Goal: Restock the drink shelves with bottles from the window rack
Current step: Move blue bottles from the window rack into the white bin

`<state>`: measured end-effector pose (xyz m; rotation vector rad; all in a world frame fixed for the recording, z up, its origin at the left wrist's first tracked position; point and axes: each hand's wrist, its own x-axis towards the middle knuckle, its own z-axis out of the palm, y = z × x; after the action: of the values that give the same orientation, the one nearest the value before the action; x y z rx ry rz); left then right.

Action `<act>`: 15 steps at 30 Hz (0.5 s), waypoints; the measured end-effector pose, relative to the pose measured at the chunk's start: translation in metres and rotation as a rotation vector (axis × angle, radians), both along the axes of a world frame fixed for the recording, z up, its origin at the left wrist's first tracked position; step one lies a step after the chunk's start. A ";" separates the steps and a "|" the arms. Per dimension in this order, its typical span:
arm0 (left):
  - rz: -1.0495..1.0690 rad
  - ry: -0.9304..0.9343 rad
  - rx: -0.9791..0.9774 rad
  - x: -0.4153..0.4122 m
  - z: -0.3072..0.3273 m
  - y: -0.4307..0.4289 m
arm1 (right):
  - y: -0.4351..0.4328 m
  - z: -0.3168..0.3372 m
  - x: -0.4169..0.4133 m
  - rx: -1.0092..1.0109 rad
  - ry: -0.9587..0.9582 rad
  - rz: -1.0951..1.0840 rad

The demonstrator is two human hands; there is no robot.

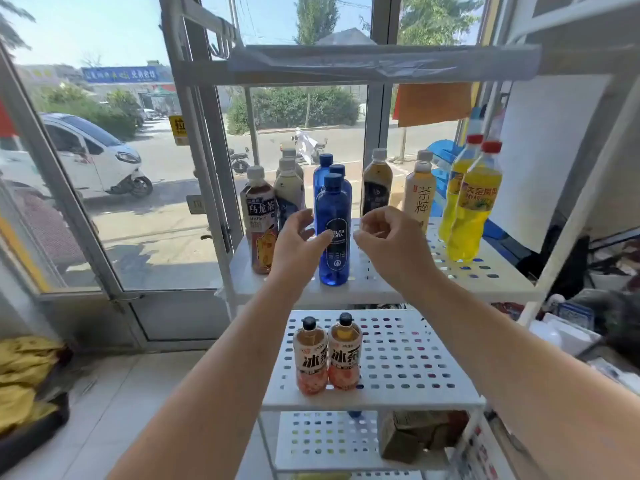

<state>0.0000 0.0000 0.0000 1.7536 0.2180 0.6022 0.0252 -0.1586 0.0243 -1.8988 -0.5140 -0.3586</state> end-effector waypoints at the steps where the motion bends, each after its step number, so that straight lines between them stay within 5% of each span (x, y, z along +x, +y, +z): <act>1: 0.000 0.006 0.004 0.005 0.000 0.003 | 0.009 -0.006 0.006 -0.024 0.028 -0.033; 15: 0.018 0.009 0.089 0.036 -0.018 0.014 | 0.024 -0.018 0.024 -0.068 0.002 -0.159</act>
<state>0.0359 0.0142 -0.0184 1.8415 0.2158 0.6253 0.0492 -0.1344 0.0059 -2.0111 -0.3790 -0.4471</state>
